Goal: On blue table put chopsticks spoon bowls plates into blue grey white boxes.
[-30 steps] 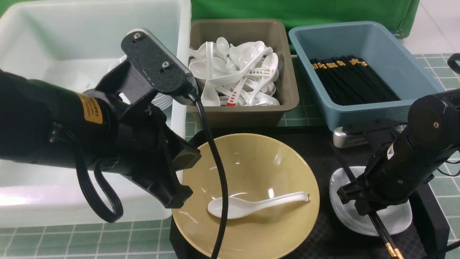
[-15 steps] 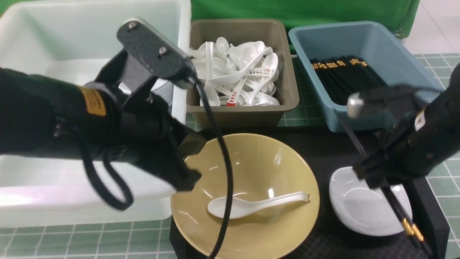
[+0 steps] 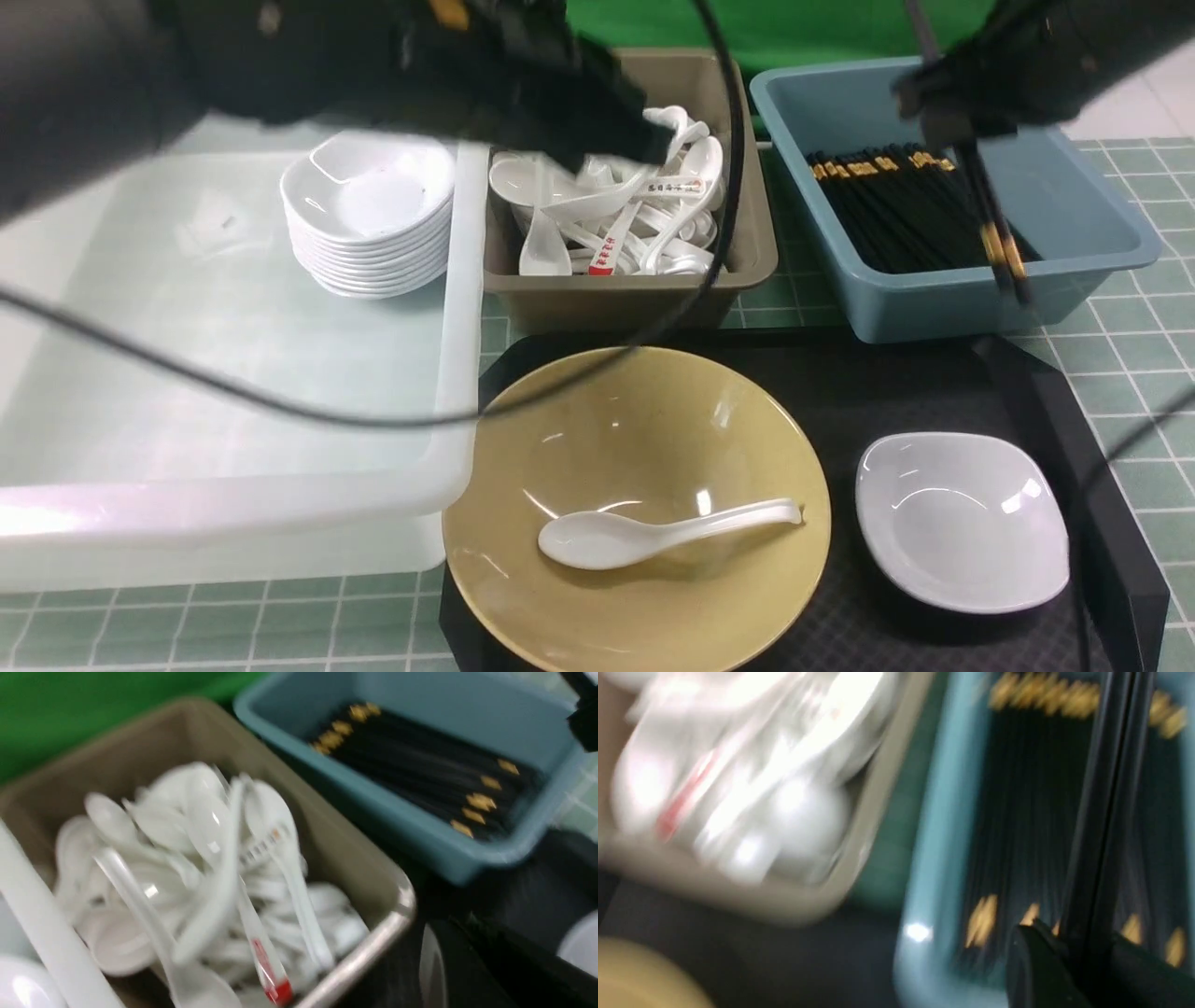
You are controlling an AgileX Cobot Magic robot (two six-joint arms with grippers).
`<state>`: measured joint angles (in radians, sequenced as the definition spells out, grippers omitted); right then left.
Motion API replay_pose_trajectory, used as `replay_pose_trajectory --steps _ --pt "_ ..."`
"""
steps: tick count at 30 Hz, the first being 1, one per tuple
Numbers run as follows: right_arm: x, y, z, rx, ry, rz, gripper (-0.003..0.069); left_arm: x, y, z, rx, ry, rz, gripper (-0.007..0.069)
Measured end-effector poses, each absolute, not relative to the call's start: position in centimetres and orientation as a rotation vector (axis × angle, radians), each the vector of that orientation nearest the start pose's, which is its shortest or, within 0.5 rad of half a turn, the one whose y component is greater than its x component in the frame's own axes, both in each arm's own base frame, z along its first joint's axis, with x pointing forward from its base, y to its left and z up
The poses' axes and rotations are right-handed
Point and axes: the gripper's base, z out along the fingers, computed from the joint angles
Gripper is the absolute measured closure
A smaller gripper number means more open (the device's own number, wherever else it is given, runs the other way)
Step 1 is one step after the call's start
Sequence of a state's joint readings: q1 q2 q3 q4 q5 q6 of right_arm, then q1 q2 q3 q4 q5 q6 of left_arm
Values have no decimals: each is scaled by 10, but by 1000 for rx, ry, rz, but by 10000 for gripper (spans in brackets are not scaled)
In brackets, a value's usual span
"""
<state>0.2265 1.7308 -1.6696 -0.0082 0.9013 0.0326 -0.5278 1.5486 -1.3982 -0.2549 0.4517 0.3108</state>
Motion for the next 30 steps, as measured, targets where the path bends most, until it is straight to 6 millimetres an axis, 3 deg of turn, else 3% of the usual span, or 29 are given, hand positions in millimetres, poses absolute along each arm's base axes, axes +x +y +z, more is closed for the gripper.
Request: replay_pose_trajectory --steps 1,2,4,5,7,9,12,13,16,17,20,24,27,29,30 --pt "401 78 350 -182 2423 96 501 316 -193 371 681 1968 -384 636" --pt "401 79 350 -179 2421 97 501 317 -192 371 679 1968 -382 636" --pt "436 66 338 -100 2400 89 501 320 -193 374 672 1956 -382 636" --pt "441 65 335 -87 2400 89 501 320 -193 374 672 1956 -382 636" --pt "470 57 311 -50 2419 77 501 320 -193 374 672 1955 -382 636" --pt "484 56 299 -47 2424 72 498 320 -193 374 671 1955 -383 636" --pt "503 55 270 -53 2475 59 436 320 -193 373 678 1963 -380 636" --pt "506 55 258 -58 2522 52 361 319 -193 372 694 1979 -369 636" --pt "504 56 256 -90 2587 43 255 317 -191 368 729 2012 -349 636" --pt "500 57 261 -154 2622 28 178 314 -189 367 763 2041 -326 636" --pt "486 63 279 -293 2674 4 88 306 -184 369 812 2090 -298 636" --pt "465 81 308 -448 2651 3 67 288 -175 370 894 2212 -281 636" --pt "431 108 339 -615 2584 32 91 276 -170 364 977 2333 -272 636" --pt "407 126 353 -745 2544 42 109 269 -167 363 1027 2375 -273 636" --pt "405 125 354 -744 2543 44 111 268 -166 365 1028 2369 -274 636"
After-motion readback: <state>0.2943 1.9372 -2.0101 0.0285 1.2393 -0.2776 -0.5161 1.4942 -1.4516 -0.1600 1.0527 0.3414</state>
